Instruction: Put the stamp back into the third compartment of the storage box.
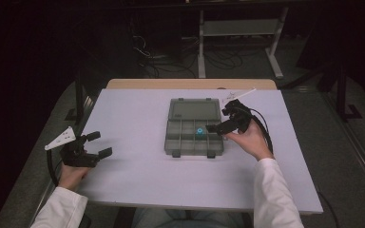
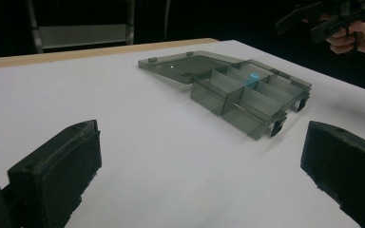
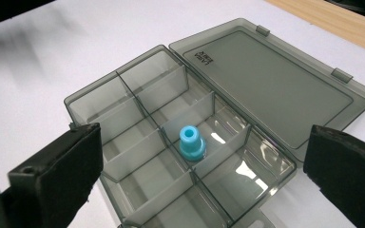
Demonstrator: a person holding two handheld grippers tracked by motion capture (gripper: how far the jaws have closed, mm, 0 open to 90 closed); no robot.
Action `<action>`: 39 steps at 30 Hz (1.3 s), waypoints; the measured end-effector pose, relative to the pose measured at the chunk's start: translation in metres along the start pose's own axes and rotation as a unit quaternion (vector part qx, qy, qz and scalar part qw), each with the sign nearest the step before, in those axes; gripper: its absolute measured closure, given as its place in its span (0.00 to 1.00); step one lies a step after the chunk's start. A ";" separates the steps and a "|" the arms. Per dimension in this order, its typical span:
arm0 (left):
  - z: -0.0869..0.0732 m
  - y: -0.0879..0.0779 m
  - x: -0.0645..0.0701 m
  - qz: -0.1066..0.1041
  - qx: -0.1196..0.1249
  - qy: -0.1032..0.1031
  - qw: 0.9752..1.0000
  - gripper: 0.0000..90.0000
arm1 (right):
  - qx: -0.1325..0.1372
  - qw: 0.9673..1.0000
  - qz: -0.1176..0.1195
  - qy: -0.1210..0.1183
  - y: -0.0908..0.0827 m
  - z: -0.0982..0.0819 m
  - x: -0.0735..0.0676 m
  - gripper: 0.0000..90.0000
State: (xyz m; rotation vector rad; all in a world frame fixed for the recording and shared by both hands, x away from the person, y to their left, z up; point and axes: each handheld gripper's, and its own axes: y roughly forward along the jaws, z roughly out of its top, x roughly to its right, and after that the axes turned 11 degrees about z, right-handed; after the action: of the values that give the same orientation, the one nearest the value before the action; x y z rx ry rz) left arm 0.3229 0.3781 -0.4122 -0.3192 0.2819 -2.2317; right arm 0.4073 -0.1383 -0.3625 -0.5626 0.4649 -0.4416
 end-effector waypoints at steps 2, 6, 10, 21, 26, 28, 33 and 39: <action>0.000 0.000 0.000 0.000 0.000 0.001 1.000 0.00 | 0.004 1.000 -0.001 0.005 -0.002 -0.002 0.000 0.00; 0.000 0.000 0.000 -0.001 0.000 0.001 1.000 0.00 | 0.009 1.000 0.000 0.005 -0.007 -0.006 0.000 0.00; 0.000 0.000 0.000 -0.001 0.002 0.001 1.000 0.00 | 0.012 1.000 0.000 0.009 -0.011 -0.012 -0.001 0.00; 0.000 0.000 -0.001 0.000 0.002 0.007 1.000 0.00 | 0.029 1.000 0.000 0.007 -0.020 -0.027 -0.002 0.00; 0.000 0.000 -0.001 0.000 0.001 0.008 1.000 0.00 | 0.034 0.999 -0.001 0.005 -0.026 -0.033 -0.004 0.00; 0.000 0.000 -0.001 -0.001 0.002 0.009 1.000 0.00 | 0.038 0.999 0.000 0.005 -0.027 -0.036 -0.005 0.00; 0.000 0.000 0.000 0.000 0.001 0.003 1.000 0.00 | 0.042 0.999 0.001 0.004 -0.030 -0.043 -0.008 0.00; 0.000 0.000 0.000 0.000 0.001 0.004 1.000 0.00 | 0.044 0.999 0.000 0.006 -0.033 -0.053 -0.010 0.00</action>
State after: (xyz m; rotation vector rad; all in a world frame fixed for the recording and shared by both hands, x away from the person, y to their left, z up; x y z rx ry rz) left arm 0.3229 0.3786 -0.4123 -0.3103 0.2840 -2.2344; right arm 0.3629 -0.1793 -0.3796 -0.4754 0.4545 -0.4637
